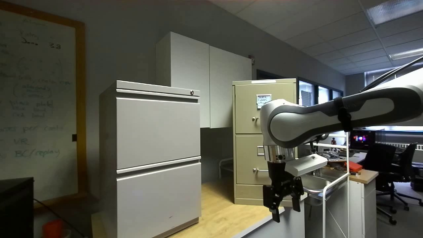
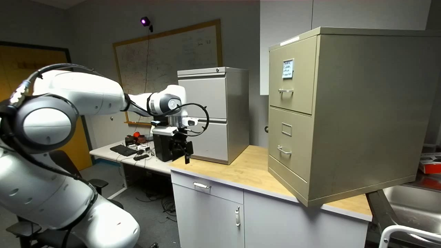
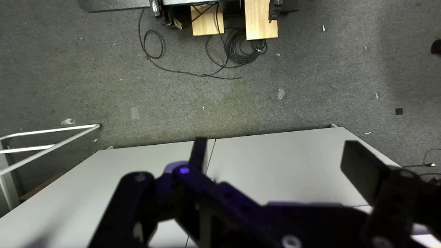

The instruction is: Open the lower drawer of the file cabinet on the right

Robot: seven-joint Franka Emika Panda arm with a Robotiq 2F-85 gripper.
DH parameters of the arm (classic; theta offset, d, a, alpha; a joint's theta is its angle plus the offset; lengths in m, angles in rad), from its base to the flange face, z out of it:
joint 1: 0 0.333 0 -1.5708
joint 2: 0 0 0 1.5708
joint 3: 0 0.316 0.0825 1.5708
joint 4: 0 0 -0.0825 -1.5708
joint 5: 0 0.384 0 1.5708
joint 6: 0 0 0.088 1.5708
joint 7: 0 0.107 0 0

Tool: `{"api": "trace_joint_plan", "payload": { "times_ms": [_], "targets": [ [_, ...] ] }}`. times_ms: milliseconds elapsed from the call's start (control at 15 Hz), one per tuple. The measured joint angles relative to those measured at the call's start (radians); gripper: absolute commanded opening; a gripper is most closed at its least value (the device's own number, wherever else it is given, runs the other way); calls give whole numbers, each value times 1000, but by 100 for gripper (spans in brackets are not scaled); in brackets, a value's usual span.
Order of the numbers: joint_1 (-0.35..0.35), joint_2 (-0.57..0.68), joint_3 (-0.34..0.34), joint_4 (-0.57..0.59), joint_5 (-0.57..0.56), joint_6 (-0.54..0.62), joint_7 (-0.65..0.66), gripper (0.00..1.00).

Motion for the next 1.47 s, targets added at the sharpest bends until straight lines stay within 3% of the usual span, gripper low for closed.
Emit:
{"api": "trace_joint_plan", "payload": {
  "times_ms": [267,667,933,1467],
  "targets": [
    [0,14,1,4,-78,30,-1,100],
    [-25,116,-9,111,-315,70,-44,100],
    [-37,249,-48,267,-396,89,-149,100],
    [-53,566,-138,680,-386,101,-497,100]
  ]
}}
